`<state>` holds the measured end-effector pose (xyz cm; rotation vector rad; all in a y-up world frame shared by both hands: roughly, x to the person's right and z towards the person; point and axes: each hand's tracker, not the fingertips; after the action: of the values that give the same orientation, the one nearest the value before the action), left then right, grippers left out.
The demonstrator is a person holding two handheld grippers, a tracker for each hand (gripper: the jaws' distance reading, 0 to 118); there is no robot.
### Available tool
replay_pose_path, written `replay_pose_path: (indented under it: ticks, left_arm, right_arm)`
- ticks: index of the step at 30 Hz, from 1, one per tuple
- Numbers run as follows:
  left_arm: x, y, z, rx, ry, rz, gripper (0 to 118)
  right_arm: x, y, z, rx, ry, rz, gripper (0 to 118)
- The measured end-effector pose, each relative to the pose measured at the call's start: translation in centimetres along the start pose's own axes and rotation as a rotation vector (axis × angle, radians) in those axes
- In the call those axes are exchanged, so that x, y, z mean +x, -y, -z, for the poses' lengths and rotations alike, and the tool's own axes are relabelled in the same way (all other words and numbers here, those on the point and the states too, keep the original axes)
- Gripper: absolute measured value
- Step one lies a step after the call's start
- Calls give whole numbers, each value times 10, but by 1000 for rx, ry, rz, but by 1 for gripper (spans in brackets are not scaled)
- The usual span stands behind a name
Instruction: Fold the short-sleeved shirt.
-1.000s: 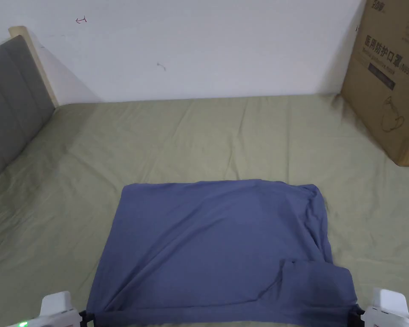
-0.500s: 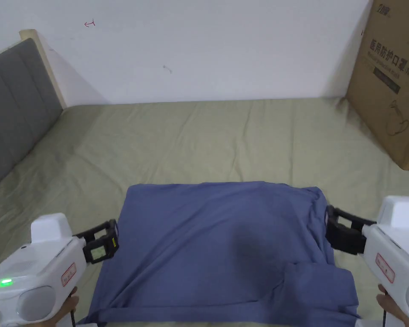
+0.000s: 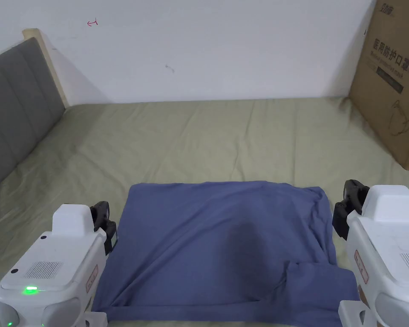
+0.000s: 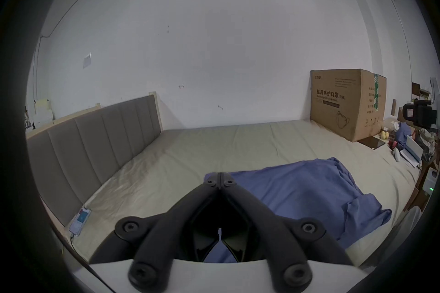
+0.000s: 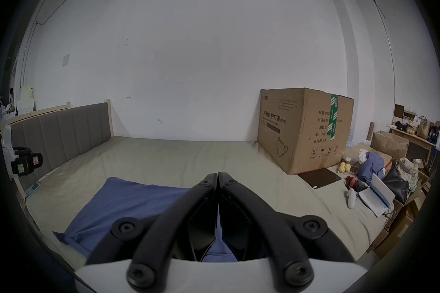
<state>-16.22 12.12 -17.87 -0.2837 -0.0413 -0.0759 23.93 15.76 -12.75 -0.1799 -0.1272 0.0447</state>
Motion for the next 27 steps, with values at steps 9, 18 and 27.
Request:
replay_pose_path:
  ticks: [9,18,27]
  left_arm:
    - [-51,66,36,-409,28,-119,0]
    - [-67,120,45,-724,-14,-227,108]
    - [-54,152,63,-756,20,-152,19]
  right_arm:
    - [7,10,7,-52,-12,20,0]
    - [5,22,15,-112,-29,-1,0]
    - [9,37,14,-170,-27,0,0]
